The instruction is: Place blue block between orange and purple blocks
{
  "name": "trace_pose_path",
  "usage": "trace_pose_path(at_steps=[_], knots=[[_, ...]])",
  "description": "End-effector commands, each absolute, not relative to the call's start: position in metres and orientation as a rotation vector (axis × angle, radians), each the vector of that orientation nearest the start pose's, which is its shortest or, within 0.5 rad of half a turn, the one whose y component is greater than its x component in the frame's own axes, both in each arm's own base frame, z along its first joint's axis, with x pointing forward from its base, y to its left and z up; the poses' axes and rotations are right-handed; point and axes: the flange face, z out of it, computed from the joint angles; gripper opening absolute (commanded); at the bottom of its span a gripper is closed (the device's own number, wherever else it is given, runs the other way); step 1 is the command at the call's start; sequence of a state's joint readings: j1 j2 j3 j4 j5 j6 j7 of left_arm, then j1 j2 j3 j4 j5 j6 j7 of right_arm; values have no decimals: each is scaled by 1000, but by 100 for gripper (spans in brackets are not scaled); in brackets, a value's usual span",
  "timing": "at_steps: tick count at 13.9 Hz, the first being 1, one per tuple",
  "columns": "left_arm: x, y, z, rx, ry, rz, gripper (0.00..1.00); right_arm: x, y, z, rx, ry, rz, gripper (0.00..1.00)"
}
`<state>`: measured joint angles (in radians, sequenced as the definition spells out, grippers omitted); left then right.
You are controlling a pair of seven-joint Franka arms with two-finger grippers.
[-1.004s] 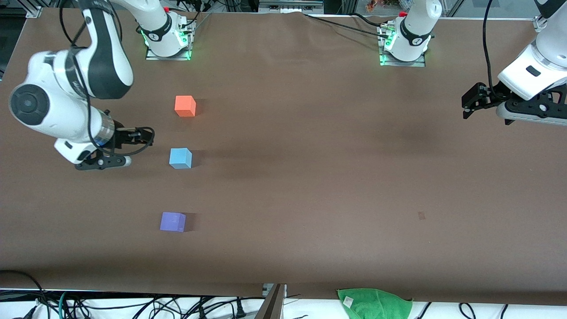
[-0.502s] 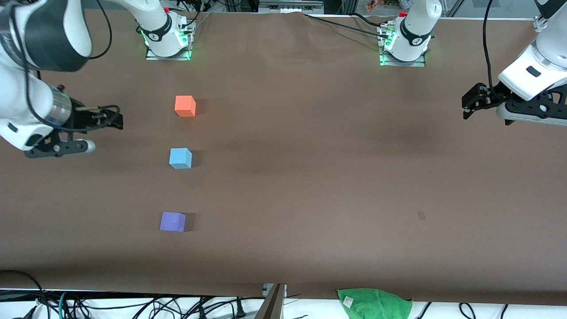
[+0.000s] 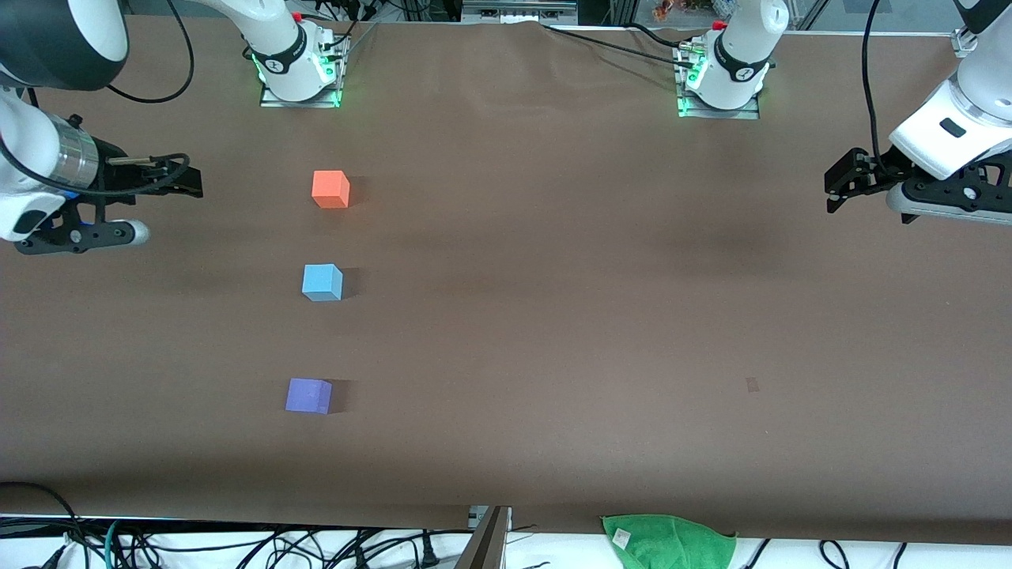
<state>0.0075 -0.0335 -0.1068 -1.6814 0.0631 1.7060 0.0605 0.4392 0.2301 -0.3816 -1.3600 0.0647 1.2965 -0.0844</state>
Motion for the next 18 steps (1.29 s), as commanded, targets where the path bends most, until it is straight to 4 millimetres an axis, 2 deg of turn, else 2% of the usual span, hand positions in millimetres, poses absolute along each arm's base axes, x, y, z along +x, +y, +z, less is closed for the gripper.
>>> trace_pose_path(at_steps=[1, 2, 4, 7, 8, 10, 12, 13, 14, 18], knots=[[559, -52, 611, -3044, 285, -105, 100, 566, 76, 594, -3144, -322, 432, 100], [560, -52, 611, -3044, 285, -105, 100, 566, 69, 598, -3162, -317, 418, 100], [560, -50, 610, -3044, 283, -105, 100, 557, 54, 631, -3170, -278, 252, 100], [560, -50, 611, -3044, 283, -107, 100, 547, 24, 647, -3167, -213, 174, 100], [561, -49, 609, -3045, 281, -103, 100, 540, 15, 645, -3164, -194, 174, 100], [562, -48, 608, -3045, 281, -98, 100, 536, 15, 634, -3161, -185, 220, 100], [562, -48, 608, -3045, 278, -95, 100, 528, 26, 635, -3159, -190, 239, 100], [562, -47, 608, -3045, 278, -93, 100, 525, 31, 633, -3166, -130, 252, 100], [561, -47, 608, -3045, 276, -88, 100, 525, 32, 633, -3171, -71, 253, 100], [561, -47, 608, -3045, 276, -86, 100, 531, 25, 630, -3172, -54, 244, 100]])
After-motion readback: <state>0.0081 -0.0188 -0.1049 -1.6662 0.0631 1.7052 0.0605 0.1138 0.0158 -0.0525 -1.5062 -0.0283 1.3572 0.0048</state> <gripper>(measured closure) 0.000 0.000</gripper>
